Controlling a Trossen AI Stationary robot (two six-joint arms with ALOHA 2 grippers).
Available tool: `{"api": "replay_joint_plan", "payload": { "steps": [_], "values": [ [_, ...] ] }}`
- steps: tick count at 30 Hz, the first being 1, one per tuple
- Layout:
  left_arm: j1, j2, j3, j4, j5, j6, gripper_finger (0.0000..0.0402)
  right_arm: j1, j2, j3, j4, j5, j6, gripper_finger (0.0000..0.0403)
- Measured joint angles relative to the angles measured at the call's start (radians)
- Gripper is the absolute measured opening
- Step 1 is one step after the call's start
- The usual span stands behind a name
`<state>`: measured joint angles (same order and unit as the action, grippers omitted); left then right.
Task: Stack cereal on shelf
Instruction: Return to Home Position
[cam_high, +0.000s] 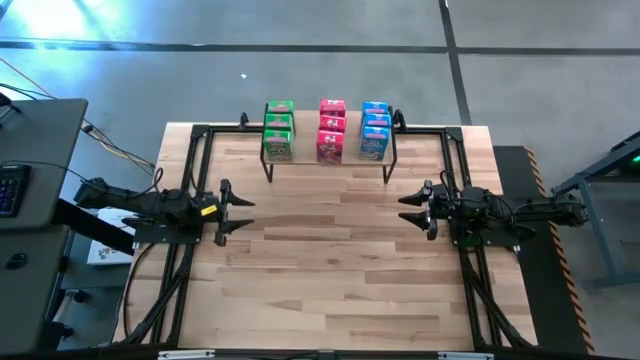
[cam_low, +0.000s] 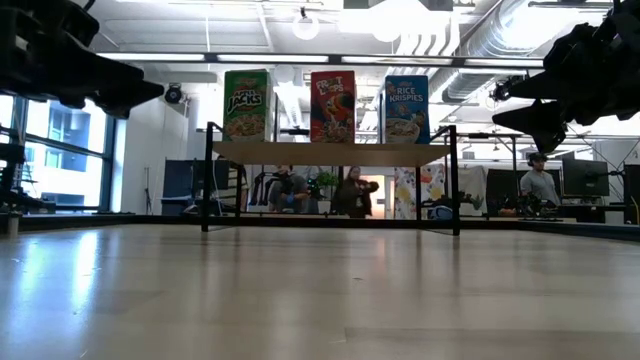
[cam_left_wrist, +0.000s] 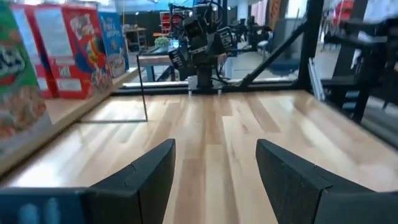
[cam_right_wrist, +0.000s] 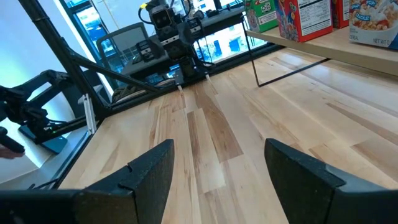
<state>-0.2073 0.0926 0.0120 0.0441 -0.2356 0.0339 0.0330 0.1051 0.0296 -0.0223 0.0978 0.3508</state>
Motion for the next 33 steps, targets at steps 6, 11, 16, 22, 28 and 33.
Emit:
{"api": "replay_joint_plan", "payload": {
  "steps": [6, 11, 16, 22, 28, 33],
  "values": [
    [0.000, 0.005, 0.000, 0.000, 0.000, 0.107, 0.0216, 0.000, 0.000, 0.000, 0.000, 0.000, 0.000, 0.0244],
    [0.000, 0.005, 0.000, 0.001, 0.000, 0.108, 0.0216, 0.000, 0.000, 0.000, 0.000, 0.000, 0.000, 0.0244],
    [0.000, 0.005, 0.000, 0.001, 0.000, 0.108, 0.0216, 0.000, 0.000, 0.000, 0.000, 0.000, 0.000, 0.0244],
    [0.000, 0.005, 0.000, 0.001, 0.000, 0.108, 0.0216, 0.000, 0.000, 0.000, 0.000, 0.000, 0.000, 0.0244],
    [0.000, 0.005, 0.000, 0.001, 0.000, 0.109, 0.0216, 0.000, 0.000, 0.000, 0.000, 0.000, 0.000, 0.0244],
    [0.000, 0.005, 0.000, 0.001, 0.000, 0.109, 0.0216, 0.000, 0.000, 0.000, 0.000, 0.000, 0.000, 0.0244]
  ]
}}
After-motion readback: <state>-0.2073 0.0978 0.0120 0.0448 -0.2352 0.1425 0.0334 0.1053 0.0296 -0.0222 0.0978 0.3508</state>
